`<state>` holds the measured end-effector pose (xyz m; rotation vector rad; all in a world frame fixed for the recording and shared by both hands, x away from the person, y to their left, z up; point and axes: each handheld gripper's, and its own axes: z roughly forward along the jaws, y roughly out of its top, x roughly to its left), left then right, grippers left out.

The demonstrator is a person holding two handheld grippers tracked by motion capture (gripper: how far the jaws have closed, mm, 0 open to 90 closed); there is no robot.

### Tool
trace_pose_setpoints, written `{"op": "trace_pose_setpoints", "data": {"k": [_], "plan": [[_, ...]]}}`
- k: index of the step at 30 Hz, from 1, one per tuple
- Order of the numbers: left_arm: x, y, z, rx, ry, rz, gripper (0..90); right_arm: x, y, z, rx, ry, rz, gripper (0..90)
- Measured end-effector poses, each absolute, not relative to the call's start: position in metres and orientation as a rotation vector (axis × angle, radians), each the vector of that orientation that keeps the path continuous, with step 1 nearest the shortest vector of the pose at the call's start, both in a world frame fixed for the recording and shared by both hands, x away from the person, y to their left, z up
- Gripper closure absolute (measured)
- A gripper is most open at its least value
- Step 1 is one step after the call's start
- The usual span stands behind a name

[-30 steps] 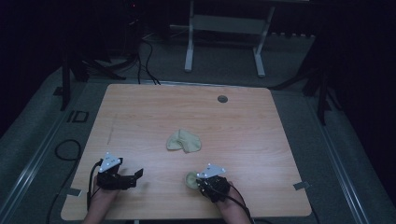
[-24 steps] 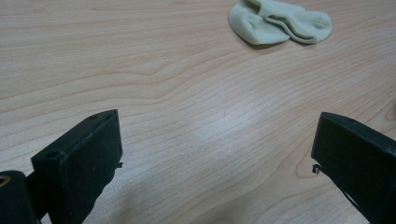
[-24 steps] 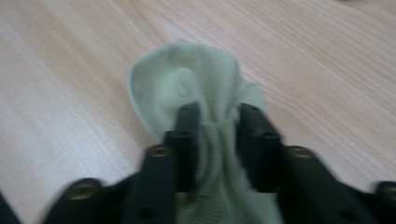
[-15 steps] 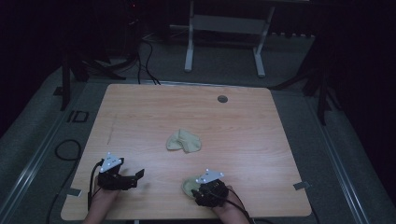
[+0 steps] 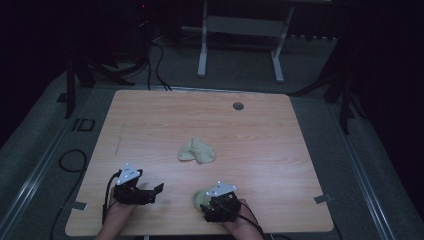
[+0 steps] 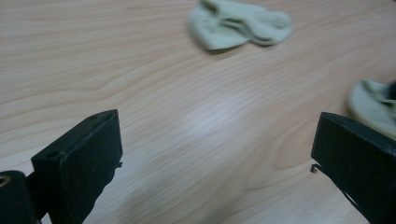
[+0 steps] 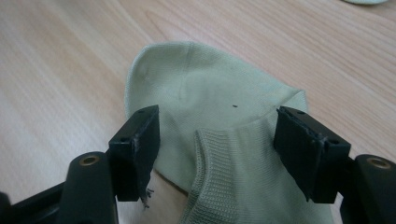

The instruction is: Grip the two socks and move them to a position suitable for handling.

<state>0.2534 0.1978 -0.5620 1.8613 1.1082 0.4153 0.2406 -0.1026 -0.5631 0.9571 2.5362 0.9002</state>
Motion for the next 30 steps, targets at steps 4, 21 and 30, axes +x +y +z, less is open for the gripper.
{"op": "trace_pose_setpoints", "data": {"k": [4, 21, 30], "plan": [[0.253, 0.181, -0.559, 1.909, 1.034, 0.387, 2.1, 0.244, -0.097, -0.564, 1.005, 2.504, 0.908, 28.3], [0.246, 0.099, -0.544, 2.173, 0.536, 0.258, 76.1, 0.220, -0.117, -0.539, 0.900, 2.508, 0.947, 57.2], [0.263, 0.085, -0.560, 2.316, 0.409, 0.210, 89.2, 0.218, -0.113, -0.548, 0.893, 2.556, 0.888, 66.3]]}}
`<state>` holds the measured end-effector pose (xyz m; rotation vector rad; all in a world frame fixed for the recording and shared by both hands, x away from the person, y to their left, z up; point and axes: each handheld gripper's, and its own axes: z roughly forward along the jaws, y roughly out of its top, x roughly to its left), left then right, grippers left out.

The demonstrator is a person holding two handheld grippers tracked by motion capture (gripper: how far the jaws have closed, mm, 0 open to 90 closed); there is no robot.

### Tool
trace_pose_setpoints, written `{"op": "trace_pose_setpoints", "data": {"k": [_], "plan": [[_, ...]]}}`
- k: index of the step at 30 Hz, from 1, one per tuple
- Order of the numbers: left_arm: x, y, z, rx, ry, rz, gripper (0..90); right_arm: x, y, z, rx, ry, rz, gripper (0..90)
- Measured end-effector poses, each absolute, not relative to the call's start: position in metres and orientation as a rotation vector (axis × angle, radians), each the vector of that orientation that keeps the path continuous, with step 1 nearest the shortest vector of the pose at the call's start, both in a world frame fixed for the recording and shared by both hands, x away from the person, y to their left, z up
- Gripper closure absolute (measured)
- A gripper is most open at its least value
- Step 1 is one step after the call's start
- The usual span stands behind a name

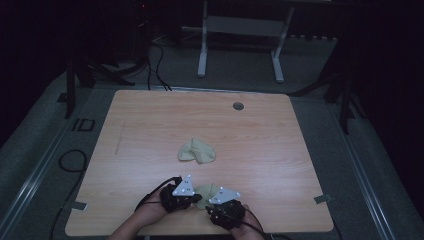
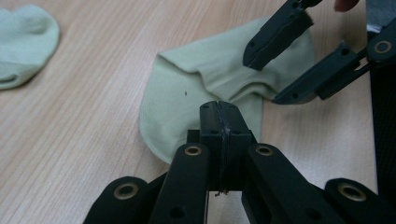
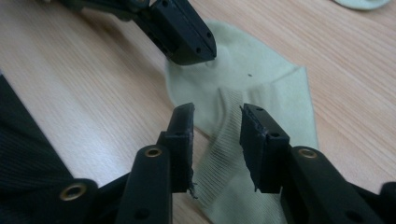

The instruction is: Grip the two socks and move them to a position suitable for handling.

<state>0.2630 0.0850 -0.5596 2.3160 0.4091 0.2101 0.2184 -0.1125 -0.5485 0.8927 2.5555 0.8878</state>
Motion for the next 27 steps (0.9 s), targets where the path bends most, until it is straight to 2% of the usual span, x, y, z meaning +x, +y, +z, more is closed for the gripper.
{"op": "trace_pose_setpoints", "data": {"k": [4, 9, 12, 27], "plan": [[0.270, 0.085, -0.565, 2.351, 0.393, 0.215, 89.1, 0.218, -0.113, -0.555, 0.901, 2.579, 0.847, 67.7], [0.273, 0.088, -0.568, 2.333, 0.374, 0.208, 89.2, 0.217, -0.114, -0.557, 0.871, 2.565, 0.811, 79.3], [0.272, 0.089, -0.569, 2.326, 0.346, 0.210, 89.3, 0.221, -0.116, -0.555, 0.892, 2.576, 0.815, 83.3], [0.273, 0.089, -0.568, 2.349, 0.269, 0.225, 89.3, 0.253, -0.162, -0.499, 1.032, 2.424, 0.986, 84.2]]}}
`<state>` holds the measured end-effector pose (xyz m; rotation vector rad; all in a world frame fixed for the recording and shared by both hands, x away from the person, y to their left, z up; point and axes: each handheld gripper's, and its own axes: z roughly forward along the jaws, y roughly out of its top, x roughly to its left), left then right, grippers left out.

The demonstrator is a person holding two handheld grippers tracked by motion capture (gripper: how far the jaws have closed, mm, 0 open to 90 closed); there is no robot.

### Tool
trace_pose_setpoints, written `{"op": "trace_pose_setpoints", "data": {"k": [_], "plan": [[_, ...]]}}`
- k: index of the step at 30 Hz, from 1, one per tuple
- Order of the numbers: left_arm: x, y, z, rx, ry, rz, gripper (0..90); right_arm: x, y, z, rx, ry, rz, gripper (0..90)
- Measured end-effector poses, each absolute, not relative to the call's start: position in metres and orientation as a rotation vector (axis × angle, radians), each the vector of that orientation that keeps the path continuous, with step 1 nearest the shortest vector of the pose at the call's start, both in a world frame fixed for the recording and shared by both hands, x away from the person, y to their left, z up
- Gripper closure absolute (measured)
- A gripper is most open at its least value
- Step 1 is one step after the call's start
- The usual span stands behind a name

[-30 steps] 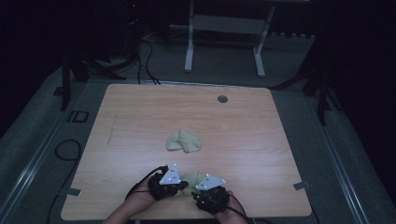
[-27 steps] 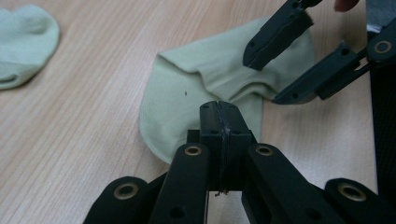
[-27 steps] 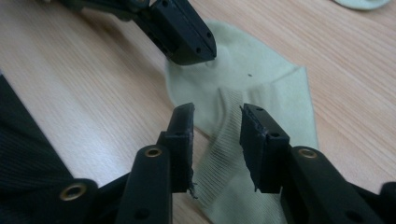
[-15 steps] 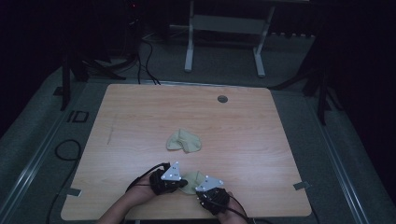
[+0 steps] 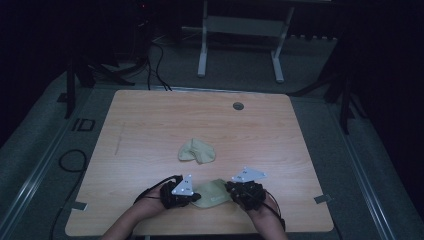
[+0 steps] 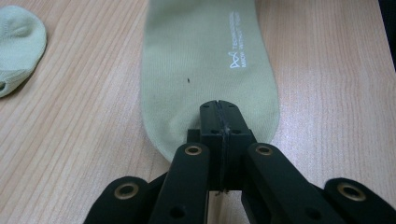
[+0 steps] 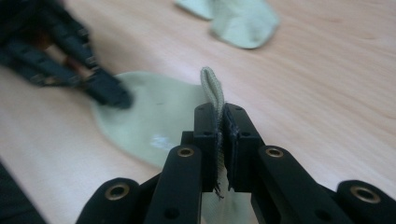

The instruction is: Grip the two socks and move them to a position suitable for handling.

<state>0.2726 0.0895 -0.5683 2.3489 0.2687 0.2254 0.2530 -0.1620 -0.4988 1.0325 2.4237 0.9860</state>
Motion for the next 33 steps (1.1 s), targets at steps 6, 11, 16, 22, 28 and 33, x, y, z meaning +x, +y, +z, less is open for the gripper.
{"op": "trace_pose_setpoints", "data": {"k": [6, 11, 16, 22, 28, 33], "plan": [[0.272, 0.089, -0.568, 2.351, 0.270, 0.244, 89.1, 0.269, -0.184, -0.507, 1.143, 2.399, 0.959, 84.1], [0.272, 0.088, -0.568, 2.357, 0.266, 0.260, 88.7, 0.280, -0.194, -0.526, 1.229, 2.420, 0.929, 83.9], [0.274, 0.090, -0.569, 2.345, 0.268, 0.239, 88.7, 0.286, -0.200, -0.532, 1.261, 2.398, 0.888, 71.5], [0.273, 0.089, -0.568, 2.352, 0.268, 0.246, 88.7, 0.283, -0.191, -0.525, 1.149, 2.441, 0.883, 84.6], [0.277, 0.092, -0.569, 2.332, 0.291, 0.202, 88.7, 0.290, -0.180, -0.548, 1.111, 2.499, 0.787, 88.7], [0.280, 0.089, -0.569, 2.339, 0.297, 0.211, 88.4, 0.290, -0.186, -0.551, 1.142, 2.483, 0.787, 89.0]]}}
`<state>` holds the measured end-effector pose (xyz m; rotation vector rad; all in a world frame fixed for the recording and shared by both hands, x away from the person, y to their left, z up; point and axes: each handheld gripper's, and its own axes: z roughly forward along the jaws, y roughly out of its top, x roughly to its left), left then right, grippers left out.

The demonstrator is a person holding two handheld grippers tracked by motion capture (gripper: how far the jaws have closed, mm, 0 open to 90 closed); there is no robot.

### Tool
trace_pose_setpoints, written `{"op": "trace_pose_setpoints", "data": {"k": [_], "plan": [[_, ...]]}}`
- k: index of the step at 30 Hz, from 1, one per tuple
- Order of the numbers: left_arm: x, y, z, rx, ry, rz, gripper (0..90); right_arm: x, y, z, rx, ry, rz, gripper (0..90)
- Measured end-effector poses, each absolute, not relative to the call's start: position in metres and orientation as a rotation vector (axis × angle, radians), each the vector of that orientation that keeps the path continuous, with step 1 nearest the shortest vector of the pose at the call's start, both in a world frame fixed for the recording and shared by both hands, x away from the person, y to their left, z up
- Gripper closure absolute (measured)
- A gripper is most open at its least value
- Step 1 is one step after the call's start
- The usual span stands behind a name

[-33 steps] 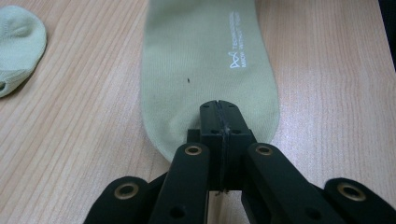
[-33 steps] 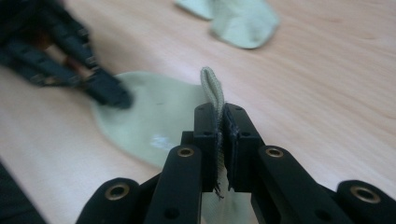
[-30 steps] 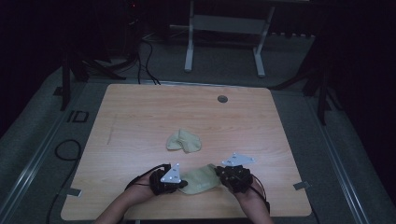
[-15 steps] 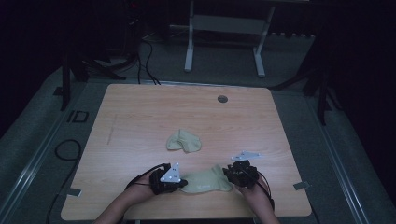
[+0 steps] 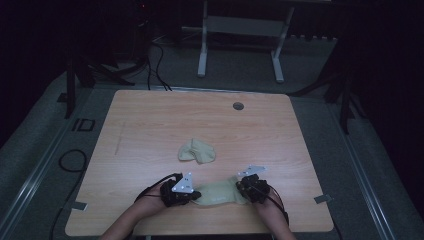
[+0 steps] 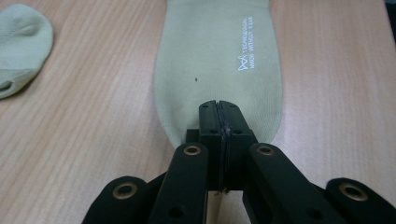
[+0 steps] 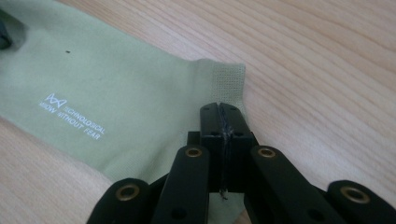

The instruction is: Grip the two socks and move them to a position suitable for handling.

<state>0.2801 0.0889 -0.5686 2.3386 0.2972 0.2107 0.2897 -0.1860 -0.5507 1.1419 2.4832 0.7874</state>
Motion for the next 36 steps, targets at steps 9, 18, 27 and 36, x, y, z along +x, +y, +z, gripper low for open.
{"op": "trace_pose_setpoints", "data": {"k": [9, 18, 27, 36], "plan": [[0.290, 0.073, -0.567, 2.358, 0.255, 0.219, 87.7, 0.286, -0.202, -0.550, 1.195, 2.467, 0.784, 88.9], [0.299, 0.058, -0.566, 2.363, 0.216, 0.200, 87.3, 0.284, -0.220, -0.550, 1.233, 2.452, 0.783, 88.2], [0.302, 0.054, -0.564, 2.384, 0.221, 0.189, 86.1, 0.283, -0.221, -0.549, 1.232, 2.457, 0.786, 85.7], [0.295, 0.053, -0.548, 2.340, 0.258, 0.136, 57.6, 0.281, -0.218, -0.537, 1.177, 2.484, 0.862, 66.0]]}}
